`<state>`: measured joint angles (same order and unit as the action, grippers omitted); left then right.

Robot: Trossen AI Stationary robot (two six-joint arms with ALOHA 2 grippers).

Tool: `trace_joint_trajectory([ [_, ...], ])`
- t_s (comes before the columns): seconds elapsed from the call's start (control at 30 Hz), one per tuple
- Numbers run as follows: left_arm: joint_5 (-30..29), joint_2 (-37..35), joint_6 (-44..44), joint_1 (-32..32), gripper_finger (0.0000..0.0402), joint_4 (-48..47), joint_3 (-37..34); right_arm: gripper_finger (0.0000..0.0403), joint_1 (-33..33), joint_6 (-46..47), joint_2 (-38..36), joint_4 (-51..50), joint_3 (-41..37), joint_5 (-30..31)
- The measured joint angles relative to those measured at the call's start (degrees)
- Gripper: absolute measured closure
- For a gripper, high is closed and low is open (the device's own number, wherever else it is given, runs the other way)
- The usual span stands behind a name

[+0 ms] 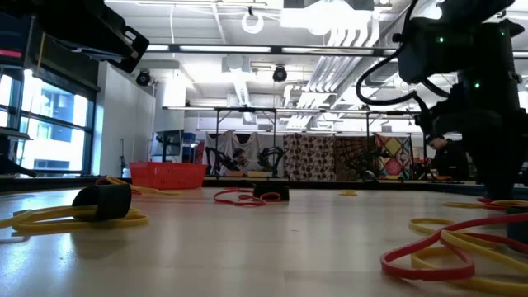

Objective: Sort rubber bands into baskets
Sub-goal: Put the red rubber band into the red basket

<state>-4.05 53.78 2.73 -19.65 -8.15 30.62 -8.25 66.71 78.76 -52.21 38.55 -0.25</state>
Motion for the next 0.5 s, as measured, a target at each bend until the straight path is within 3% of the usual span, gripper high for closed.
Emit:
trace_joint_trajectory([
  [0.23,0.0,0.0,0.0,0.5,0.0401,0.6,0.0,0.0265,0.0,0.4,0.0,3.3,-2.5,5.6],
  [0.5,0.0,0.0,-0.8,0.5,0.0401,3.6,-1.2,0.0268,0.0,1.0,-0.2,7.0,-5.4,7.0],
])
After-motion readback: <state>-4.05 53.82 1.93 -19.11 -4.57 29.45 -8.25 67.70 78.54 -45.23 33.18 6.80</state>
